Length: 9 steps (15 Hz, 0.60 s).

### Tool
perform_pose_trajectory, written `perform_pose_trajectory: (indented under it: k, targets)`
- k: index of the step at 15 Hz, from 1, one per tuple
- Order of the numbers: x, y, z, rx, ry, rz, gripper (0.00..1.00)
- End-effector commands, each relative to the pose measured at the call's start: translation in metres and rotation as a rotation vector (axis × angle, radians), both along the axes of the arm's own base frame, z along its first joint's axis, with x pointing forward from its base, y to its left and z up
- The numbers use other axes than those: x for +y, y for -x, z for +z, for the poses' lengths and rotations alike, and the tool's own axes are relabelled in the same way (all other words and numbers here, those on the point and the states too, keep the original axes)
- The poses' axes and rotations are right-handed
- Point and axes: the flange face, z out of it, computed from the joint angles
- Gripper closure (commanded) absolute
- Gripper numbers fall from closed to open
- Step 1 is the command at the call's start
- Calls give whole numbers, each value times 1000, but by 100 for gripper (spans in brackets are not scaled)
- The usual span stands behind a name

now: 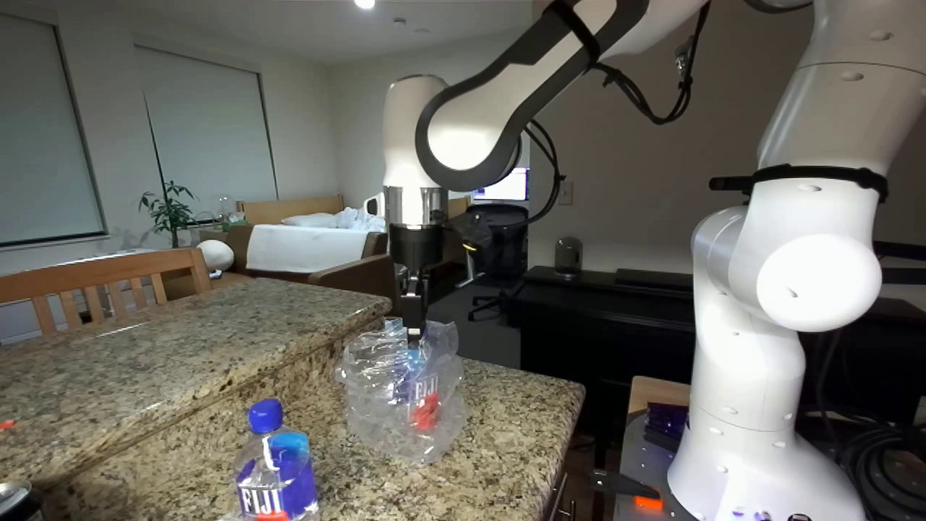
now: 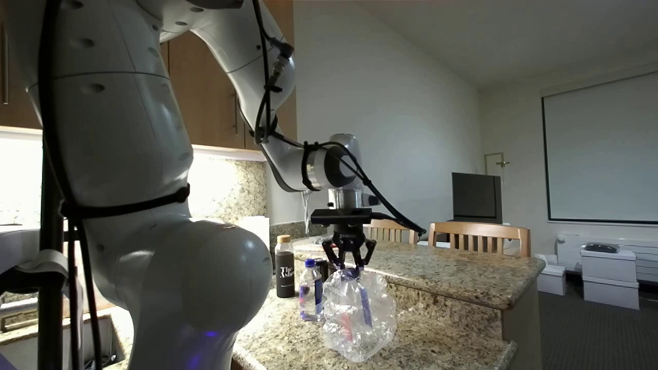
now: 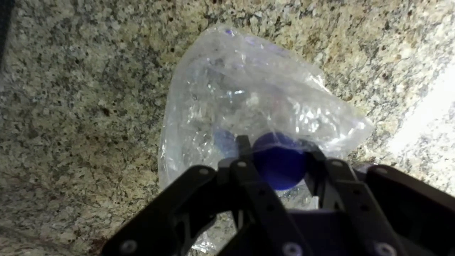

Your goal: Put one of the water bottles on the counter in the plastic bag

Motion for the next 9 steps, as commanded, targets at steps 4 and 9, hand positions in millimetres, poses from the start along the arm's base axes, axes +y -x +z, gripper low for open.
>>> perform_pose_trajectory:
  k: [4, 9]
  targets:
    - [-1, 2, -7, -13, 10, -15, 14]
    - [-1, 2, -4, -17, 9, -17, 0]
